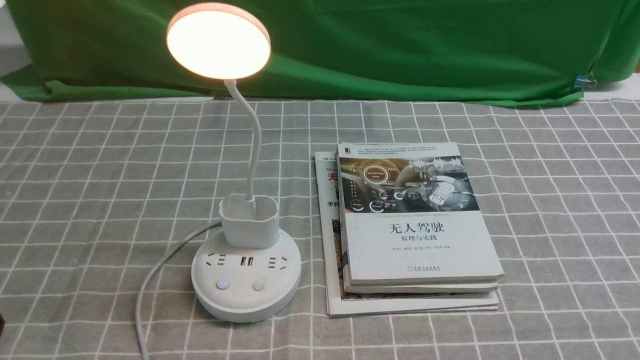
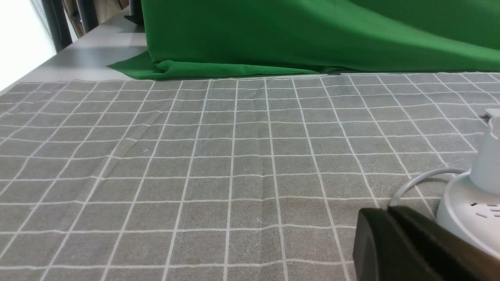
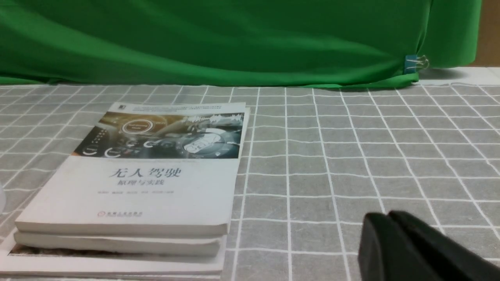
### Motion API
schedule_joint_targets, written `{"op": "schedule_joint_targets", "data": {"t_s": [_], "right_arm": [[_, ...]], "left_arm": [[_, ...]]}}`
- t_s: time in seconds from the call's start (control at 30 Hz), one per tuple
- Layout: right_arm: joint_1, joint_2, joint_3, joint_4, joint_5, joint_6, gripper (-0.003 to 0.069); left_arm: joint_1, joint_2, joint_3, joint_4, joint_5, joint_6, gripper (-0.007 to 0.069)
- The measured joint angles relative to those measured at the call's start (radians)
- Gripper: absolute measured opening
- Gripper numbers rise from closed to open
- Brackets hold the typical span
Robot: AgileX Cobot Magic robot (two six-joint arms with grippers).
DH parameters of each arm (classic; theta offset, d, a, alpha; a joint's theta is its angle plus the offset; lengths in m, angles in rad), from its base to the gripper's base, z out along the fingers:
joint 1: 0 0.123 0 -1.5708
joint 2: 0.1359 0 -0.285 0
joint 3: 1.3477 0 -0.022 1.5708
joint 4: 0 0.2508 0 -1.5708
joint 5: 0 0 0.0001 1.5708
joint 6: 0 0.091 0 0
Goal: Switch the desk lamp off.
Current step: Use the left arm to press the button switch on the lamp holder
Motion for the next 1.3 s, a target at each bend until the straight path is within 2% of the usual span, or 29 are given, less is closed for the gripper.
{"op": "schedule_joint_targets", "data": {"t_s": [0.63, 0.77, 0.87, 0.97, 1.0, 1.13, 1.23, 1.3], "right_arm": [[0.000, 0.000, 0.000, 0.000, 0.000, 0.000, 0.0036], [0.000, 0.000, 0.000, 0.000, 0.000, 0.000, 0.0036], [0.000, 0.000, 0.000, 0.000, 0.000, 0.000, 0.0036], [0.000, 0.000, 0.000, 0.000, 0.000, 0.000, 0.0036], [0.000, 0.000, 0.000, 0.000, 0.000, 0.000, 0.0036], [0.000, 0.000, 0.000, 0.000, 0.000, 0.000, 0.0036], [0.000, 0.000, 0.000, 0.000, 0.000, 0.000, 0.0036], [0.000, 0.000, 0.000, 0.000, 0.000, 0.000, 0.0036]], "left_arm": [[0.000, 0.000, 0.000, 0.011, 0.000, 0.007, 0.0001], [0.000, 0.000, 0.000, 0.129, 0.000, 0.074, 0.0001], [0.004, 0.000, 0.000, 0.337, -0.003, 0.136, 0.0001], [0.007, 0.000, 0.000, 0.423, -0.038, 0.131, 0.0001], [0.007, 0.000, 0.000, 0.400, -0.081, 0.106, 0.0001], [0.007, 0.000, 0.000, 0.013, -0.351, -0.085, 0.0001], [0.007, 0.000, 0.000, -0.116, -0.448, -0.135, 0.0001], [0.007, 0.000, 0.000, -0.144, -0.478, -0.135, 0.0001]]}}
